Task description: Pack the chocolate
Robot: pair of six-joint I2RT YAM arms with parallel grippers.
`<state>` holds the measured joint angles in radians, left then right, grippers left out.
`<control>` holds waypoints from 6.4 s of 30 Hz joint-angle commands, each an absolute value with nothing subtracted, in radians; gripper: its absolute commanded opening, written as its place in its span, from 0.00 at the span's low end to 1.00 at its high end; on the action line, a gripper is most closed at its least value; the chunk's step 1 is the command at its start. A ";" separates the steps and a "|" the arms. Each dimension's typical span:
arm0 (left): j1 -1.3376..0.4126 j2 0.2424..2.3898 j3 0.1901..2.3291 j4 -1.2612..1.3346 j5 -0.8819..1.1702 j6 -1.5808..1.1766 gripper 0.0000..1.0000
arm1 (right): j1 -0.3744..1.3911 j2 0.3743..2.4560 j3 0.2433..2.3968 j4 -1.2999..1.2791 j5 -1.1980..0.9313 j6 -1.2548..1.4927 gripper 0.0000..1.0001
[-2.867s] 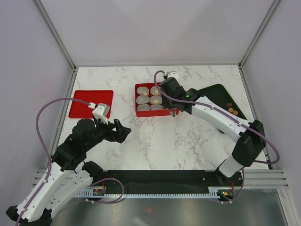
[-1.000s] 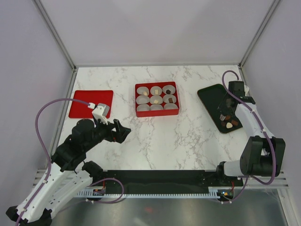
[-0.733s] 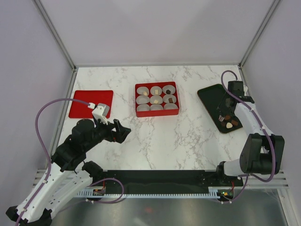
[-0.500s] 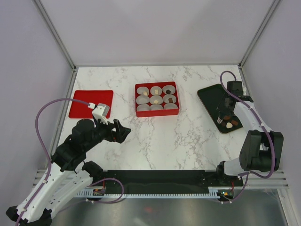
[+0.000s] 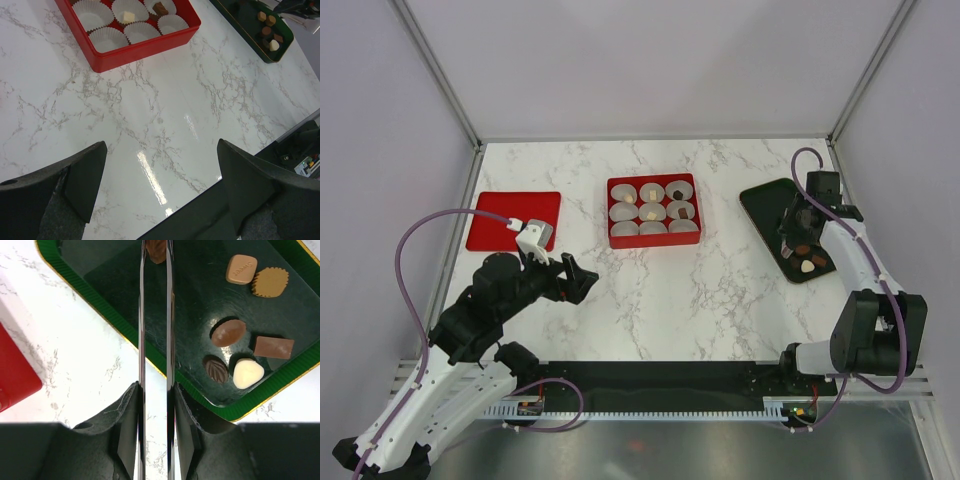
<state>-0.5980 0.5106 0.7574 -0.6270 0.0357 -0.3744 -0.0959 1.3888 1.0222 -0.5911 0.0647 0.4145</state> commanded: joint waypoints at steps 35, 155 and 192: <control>-0.604 0.502 0.753 -0.614 0.021 -0.380 1.00 | 0.776 1.753 1.522 -0.480 0.192 0.528 0.37; -0.604 0.588 0.749 -0.598 0.071 -0.376 0.99 | 0.023 1.164 1.066 -0.807 0.085 0.396 0.32; -0.604 0.597 0.750 -0.609 0.020 -0.382 0.99 | 0.592 1.371 1.190 -0.739 0.135 0.443 0.34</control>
<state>-0.6025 0.5896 0.7467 -0.6262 0.0345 -0.3744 0.5873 1.3693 1.2034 -0.7628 0.1059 0.4305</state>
